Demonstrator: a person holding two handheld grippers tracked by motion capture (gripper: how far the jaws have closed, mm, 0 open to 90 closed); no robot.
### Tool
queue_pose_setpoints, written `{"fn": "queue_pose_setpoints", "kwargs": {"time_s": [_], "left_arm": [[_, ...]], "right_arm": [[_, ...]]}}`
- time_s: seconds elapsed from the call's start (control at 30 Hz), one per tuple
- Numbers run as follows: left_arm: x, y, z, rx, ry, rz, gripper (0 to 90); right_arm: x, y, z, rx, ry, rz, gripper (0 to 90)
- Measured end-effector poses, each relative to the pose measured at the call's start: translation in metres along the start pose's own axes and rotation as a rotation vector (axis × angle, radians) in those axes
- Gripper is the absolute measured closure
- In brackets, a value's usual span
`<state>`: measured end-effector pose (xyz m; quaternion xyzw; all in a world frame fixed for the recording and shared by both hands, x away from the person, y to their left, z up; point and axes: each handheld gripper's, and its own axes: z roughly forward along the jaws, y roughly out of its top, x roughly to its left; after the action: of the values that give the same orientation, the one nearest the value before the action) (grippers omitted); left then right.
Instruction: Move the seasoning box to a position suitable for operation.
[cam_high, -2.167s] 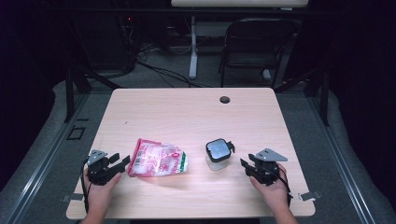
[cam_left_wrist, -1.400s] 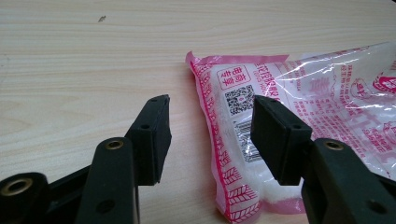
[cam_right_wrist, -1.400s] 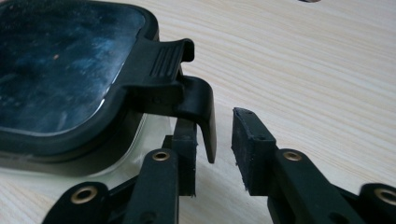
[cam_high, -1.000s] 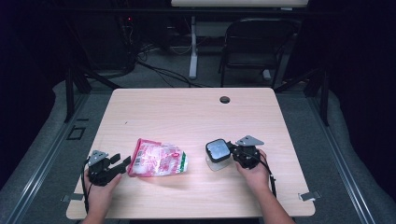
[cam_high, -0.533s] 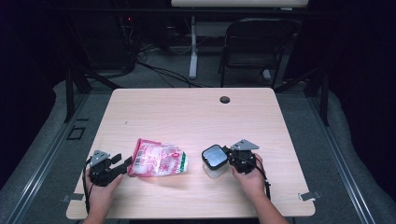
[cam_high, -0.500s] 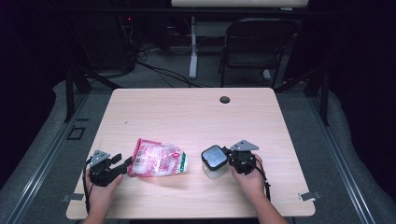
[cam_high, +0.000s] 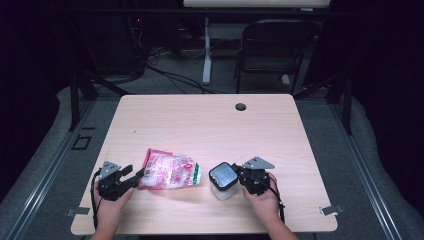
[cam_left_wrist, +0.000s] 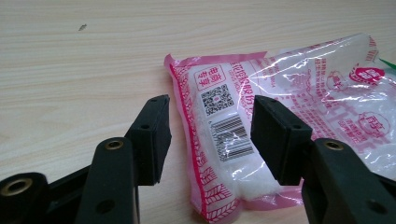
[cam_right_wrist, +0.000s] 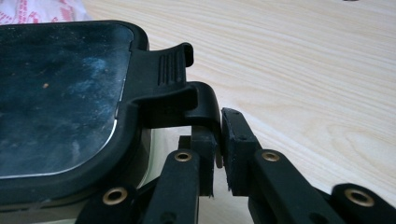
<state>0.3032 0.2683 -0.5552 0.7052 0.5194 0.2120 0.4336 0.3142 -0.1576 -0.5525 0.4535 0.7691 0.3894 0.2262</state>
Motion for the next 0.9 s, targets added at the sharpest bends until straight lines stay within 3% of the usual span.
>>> {"fn": "queue_pose_setpoints", "kwargs": {"time_s": [0.27,0.47,0.5,0.6,0.73,0.9], "left_arm": [[-0.009,0.001,-0.001,0.003,-0.023,0.028,47.3],[-0.013,0.001,-0.001,-0.007,-0.030,0.036,47.3],[-0.014,0.001,-0.002,-0.002,-0.030,0.046,47.3],[-0.016,0.001,-0.002,-0.002,-0.031,0.055,47.3],[-0.022,0.002,-0.002,-0.009,-0.042,0.073,47.3],[-0.033,0.003,-0.003,-0.017,-0.065,0.099,47.3]], "right_arm": [[0.016,-0.004,0.000,0.014,-0.028,-0.049,83.7],[0.022,-0.006,-0.001,0.008,-0.044,-0.045,83.7],[0.024,-0.009,-0.001,0.010,-0.037,-0.027,83.9],[0.027,-0.011,-0.005,0.030,-0.036,-0.036,83.3],[0.026,-0.011,-0.014,0.012,-0.004,-0.005,79.5],[0.029,-0.017,-0.029,0.019,0.037,-0.018,76.0]]}}
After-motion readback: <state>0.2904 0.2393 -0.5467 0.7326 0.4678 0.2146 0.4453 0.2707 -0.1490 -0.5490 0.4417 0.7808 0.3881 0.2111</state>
